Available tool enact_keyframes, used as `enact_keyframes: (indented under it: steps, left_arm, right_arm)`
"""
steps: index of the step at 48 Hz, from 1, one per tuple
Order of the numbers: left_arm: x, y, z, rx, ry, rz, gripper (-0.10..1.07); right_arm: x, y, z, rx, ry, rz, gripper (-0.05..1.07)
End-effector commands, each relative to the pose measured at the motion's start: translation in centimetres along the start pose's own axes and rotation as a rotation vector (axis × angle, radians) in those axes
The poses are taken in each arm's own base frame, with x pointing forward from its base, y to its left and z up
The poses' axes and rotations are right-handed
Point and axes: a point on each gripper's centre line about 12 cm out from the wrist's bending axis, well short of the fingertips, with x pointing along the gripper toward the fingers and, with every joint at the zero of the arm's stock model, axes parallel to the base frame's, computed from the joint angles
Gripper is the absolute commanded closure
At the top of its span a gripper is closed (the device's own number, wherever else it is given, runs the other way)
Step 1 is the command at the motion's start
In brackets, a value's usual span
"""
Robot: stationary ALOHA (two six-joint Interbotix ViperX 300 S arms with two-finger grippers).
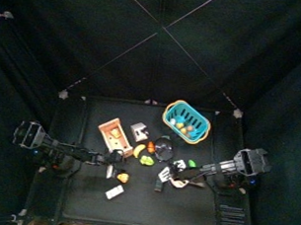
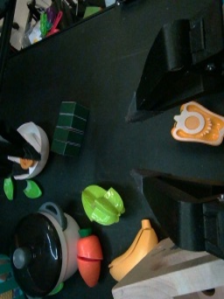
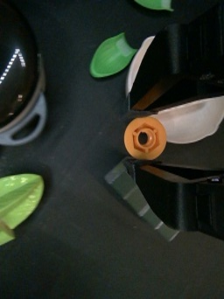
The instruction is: Place nut in pan
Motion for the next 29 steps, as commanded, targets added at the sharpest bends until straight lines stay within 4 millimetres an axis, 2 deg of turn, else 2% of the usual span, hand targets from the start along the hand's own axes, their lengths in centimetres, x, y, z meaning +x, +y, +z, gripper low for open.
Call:
enact_keyframes:
  steps: [1, 9, 29]
  left_arm:
    - [0.1, -0.1, 0.5, 0.0, -0.02, -0.003, 0.13]
    - [0.1, -0.1, 0.5, 0.0, -0.018, -0.002, 0.13]
    - [0.1, -0.1, 0.5, -0.001, -0.018, -0.002, 0.13]
  right_arm:
    - [-0.9, -0.2, -0.4, 0.023, 0.013, 0.033, 0.32]
    - [-0.8, -0.5, -1.9, 0.017, 0.052, 0.033, 0.32]
    - [-0.3, -0.7, -2.7, -0.001, 0.068, 0.016, 0.3]
